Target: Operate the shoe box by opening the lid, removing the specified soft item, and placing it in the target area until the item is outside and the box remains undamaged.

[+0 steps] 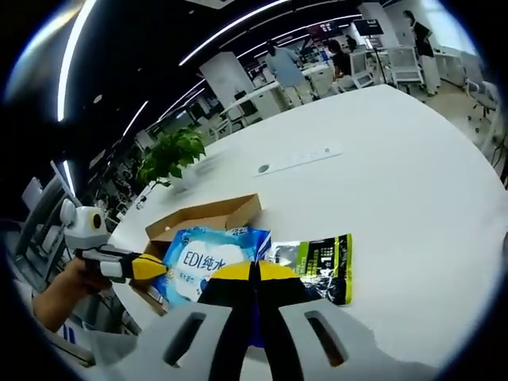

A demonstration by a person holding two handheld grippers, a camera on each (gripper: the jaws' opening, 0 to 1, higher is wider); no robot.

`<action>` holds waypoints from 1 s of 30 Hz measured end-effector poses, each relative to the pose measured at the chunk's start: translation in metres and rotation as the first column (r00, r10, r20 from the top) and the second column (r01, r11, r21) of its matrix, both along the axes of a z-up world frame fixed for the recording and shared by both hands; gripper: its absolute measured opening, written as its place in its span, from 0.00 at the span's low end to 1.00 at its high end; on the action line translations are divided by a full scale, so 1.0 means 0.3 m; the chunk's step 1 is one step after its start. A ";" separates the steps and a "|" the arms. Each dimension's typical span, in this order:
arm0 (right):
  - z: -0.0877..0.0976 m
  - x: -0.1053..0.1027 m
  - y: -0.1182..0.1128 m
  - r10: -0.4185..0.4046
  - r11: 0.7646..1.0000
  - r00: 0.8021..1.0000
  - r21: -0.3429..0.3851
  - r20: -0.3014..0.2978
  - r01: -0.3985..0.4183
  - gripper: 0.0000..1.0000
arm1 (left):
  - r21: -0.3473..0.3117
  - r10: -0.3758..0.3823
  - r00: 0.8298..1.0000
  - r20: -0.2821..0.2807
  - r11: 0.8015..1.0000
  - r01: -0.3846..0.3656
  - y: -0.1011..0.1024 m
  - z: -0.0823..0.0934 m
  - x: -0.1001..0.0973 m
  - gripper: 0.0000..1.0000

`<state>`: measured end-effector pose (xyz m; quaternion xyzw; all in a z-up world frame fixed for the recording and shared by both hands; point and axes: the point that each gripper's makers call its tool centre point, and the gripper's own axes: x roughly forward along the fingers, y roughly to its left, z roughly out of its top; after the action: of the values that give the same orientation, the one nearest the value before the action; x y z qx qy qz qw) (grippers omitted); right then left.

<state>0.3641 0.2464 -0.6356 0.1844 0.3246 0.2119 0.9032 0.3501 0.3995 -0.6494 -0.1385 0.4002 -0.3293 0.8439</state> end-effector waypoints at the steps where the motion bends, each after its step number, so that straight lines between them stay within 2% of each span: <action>1: 0.001 0.002 -0.008 -0.002 1.000 1.000 -0.003 0.000 0.002 0.00 | 0.000 -0.005 1.000 0.001 1.000 0.005 -0.014 0.000 -0.002 0.00; 8: -0.007 0.017 -0.068 -0.012 1.000 1.000 -0.027 -0.007 0.012 0.00 | 0.006 -0.021 1.000 0.002 1.000 0.021 -0.076 -0.003 0.009 0.00; 16: -0.048 0.039 -0.130 -0.035 0.998 0.999 -0.051 -0.034 0.033 0.00 | 0.051 -0.062 0.998 0.002 0.997 0.061 -0.148 -0.025 0.021 0.00; 23: -0.096 0.067 -0.163 -0.044 0.996 0.997 -0.077 -0.060 0.039 0.00 | 0.114 -0.110 0.994 -0.017 0.987 0.112 -0.193 -0.064 0.038 0.00; 30: -0.154 0.102 -0.185 -0.044 0.994 0.995 -0.102 -0.090 0.035 0.00 | 0.196 -0.152 0.988 -0.039 0.968 0.156 -0.221 -0.110 0.079 0.00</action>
<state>0.3947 0.1909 -0.6817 0.1547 0.3723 0.1685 0.8995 0.3739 0.3332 -0.6823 -0.0257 0.4505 -0.3506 0.8207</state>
